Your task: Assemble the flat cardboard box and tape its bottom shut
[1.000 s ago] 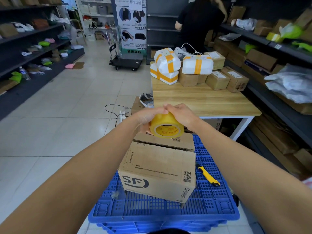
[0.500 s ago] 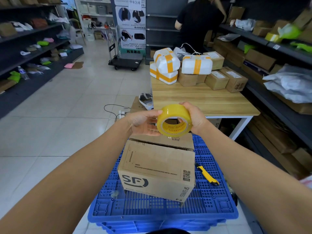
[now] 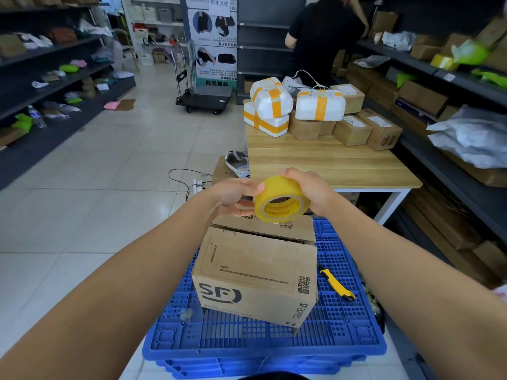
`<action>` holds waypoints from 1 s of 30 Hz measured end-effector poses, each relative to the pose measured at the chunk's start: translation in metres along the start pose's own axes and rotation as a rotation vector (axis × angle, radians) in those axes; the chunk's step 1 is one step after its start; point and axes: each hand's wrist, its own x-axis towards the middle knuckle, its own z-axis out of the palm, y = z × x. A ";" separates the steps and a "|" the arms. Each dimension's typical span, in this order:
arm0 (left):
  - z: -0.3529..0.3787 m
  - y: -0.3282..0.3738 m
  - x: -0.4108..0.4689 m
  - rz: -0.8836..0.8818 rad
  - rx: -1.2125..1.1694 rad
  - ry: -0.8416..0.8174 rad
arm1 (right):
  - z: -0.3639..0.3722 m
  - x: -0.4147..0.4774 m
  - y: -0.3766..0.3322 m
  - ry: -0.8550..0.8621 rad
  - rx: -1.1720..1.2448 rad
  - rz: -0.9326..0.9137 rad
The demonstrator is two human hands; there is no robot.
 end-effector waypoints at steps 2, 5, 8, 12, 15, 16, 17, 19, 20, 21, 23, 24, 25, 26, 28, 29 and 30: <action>-0.003 -0.001 -0.002 0.011 -0.057 -0.048 | -0.002 0.001 0.004 -0.002 0.146 0.028; -0.005 -0.001 -0.005 0.010 -0.104 -0.147 | -0.001 0.002 0.008 -0.032 0.360 0.030; -0.006 -0.001 -0.004 0.016 -0.129 -0.179 | -0.001 0.002 0.008 -0.041 0.414 0.005; -0.001 0.002 -0.002 0.007 -0.093 -0.139 | 0.001 0.003 0.006 -0.025 0.216 -0.038; 0.003 0.004 -0.001 0.009 -0.080 -0.126 | 0.001 0.004 0.003 -0.021 0.147 -0.065; 0.003 0.004 -0.001 0.011 -0.068 -0.120 | 0.001 0.004 0.003 -0.027 0.119 -0.075; 0.004 0.004 0.000 0.013 -0.057 -0.117 | 0.000 0.005 0.002 -0.032 0.099 -0.085; 0.004 0.004 0.000 0.022 -0.042 -0.123 | -0.001 0.005 0.002 -0.037 0.093 -0.089; 0.005 0.005 0.001 0.026 -0.039 -0.128 | -0.001 0.005 0.002 -0.039 0.106 -0.087; 0.005 0.006 0.001 0.029 -0.039 -0.129 | -0.002 0.005 0.003 -0.041 0.126 -0.084; 0.005 0.007 0.000 0.034 -0.031 -0.125 | -0.002 0.004 0.004 -0.045 0.175 -0.074; 0.005 0.008 0.000 0.037 -0.023 -0.121 | -0.002 0.004 0.004 -0.046 0.197 -0.069; 0.005 0.009 -0.001 0.038 -0.016 -0.118 | -0.003 0.004 0.005 -0.044 0.215 -0.065; 0.006 0.009 -0.001 0.039 -0.011 -0.118 | -0.003 0.004 0.006 -0.041 0.229 -0.063; 0.005 0.009 -0.002 0.043 0.000 -0.125 | -0.003 0.004 0.007 -0.036 0.257 -0.058; 0.005 0.009 -0.002 0.045 0.005 -0.132 | -0.004 0.004 0.008 -0.032 0.270 -0.054; 0.005 0.009 -0.002 0.045 0.011 -0.139 | -0.004 0.004 0.009 -0.030 0.282 -0.048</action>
